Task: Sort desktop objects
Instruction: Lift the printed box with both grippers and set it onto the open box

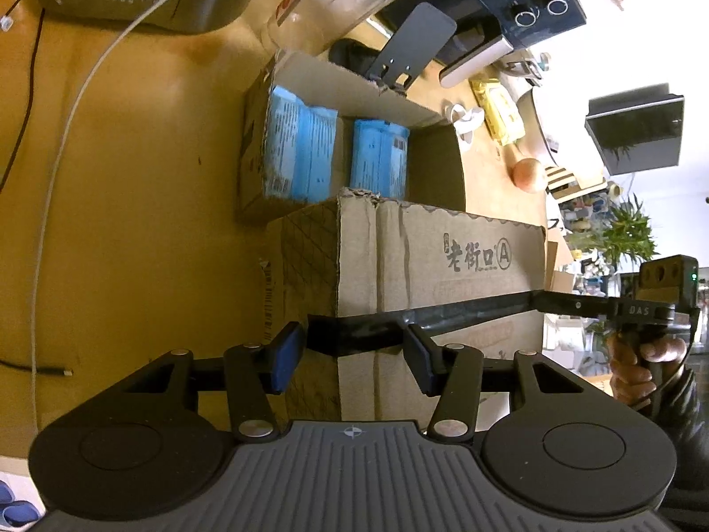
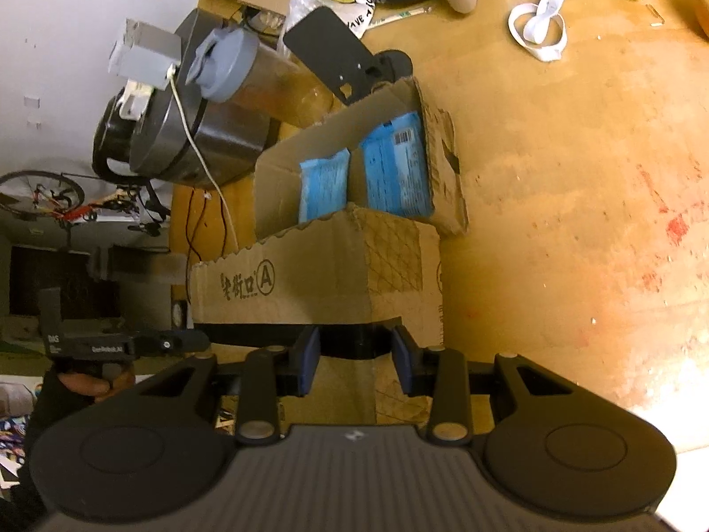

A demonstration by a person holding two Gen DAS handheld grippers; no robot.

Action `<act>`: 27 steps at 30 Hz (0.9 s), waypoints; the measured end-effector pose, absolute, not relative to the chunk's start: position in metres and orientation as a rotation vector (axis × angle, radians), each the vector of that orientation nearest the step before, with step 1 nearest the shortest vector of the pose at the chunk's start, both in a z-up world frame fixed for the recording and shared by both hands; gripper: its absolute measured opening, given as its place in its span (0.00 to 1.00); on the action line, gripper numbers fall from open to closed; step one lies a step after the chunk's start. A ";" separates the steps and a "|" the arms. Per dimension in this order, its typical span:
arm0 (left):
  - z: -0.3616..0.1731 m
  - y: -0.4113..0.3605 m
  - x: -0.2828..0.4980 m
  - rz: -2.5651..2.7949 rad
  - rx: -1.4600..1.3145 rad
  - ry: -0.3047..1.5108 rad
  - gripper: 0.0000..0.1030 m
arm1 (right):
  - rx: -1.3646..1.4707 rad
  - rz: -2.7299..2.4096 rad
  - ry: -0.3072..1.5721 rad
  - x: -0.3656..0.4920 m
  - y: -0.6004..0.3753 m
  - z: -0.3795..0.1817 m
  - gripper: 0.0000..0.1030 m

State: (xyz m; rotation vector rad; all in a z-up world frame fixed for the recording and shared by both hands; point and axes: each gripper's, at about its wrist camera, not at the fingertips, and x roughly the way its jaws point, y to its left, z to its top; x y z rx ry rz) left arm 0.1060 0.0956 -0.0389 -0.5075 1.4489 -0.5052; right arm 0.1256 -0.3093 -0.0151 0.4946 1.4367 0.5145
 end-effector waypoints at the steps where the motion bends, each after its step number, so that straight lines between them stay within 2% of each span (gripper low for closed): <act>1: -0.038 0.097 0.109 -0.505 -0.509 1.447 0.47 | 0.500 0.515 1.436 0.130 -0.309 -0.014 0.30; 27: -0.033 0.100 0.199 -0.501 -0.506 1.414 0.47 | 0.501 0.500 1.392 0.218 -0.293 -0.010 0.30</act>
